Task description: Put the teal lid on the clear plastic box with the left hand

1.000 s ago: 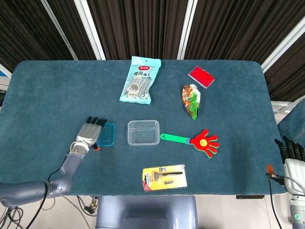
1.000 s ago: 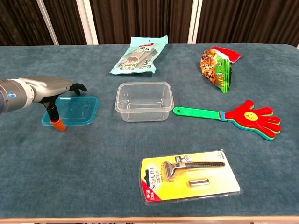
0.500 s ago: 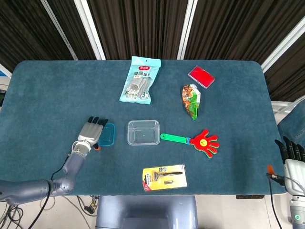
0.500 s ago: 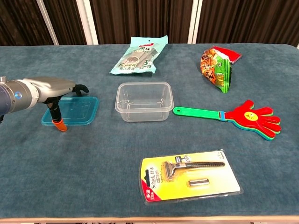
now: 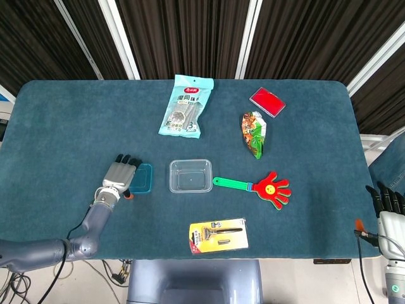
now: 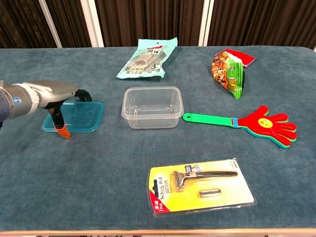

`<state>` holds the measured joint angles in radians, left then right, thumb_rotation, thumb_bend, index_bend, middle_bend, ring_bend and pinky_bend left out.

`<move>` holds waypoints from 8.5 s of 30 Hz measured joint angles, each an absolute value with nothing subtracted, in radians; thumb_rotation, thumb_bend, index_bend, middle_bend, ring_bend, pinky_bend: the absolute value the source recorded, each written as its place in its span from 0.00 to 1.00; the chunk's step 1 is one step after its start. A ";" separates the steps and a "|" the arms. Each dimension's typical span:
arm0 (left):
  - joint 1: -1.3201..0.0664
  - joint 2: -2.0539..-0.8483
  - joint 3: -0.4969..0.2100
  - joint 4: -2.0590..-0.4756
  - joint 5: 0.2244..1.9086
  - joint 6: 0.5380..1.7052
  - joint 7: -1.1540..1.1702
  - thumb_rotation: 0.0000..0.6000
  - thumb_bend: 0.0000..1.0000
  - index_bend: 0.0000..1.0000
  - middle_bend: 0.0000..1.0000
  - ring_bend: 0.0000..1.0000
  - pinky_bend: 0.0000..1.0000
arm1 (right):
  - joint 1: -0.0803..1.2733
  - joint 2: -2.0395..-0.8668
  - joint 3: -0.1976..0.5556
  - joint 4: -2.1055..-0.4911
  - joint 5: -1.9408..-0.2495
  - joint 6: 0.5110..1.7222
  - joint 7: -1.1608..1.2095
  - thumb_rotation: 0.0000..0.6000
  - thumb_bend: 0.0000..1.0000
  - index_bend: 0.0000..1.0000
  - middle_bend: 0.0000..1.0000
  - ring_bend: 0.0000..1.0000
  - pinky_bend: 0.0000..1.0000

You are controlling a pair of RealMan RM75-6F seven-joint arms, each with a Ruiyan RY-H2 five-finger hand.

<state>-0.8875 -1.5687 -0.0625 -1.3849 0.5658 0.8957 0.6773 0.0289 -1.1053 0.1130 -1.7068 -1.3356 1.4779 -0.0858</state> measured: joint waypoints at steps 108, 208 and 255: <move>-1.269 -1.724 -0.344 -1.606 0.133 1.220 0.893 1.00 0.36 0.00 0.45 0.05 0.00 | 0.018 -1.096 0.127 -1.722 -1.306 1.479 -0.061 1.00 0.41 0.13 0.03 0.03 0.00; -1.215 -1.819 -0.329 -1.479 0.222 1.139 0.932 1.00 0.29 0.00 0.33 0.02 0.00 | 0.015 -1.094 0.131 -1.719 -1.298 1.479 -0.057 1.00 0.41 0.13 0.03 0.03 0.00; -1.202 -1.817 -0.338 -1.471 0.243 1.124 0.946 1.00 0.20 0.00 0.24 0.01 0.00 | 0.017 -1.091 0.131 -1.725 -1.290 1.473 -0.068 1.00 0.41 0.13 0.03 0.03 0.00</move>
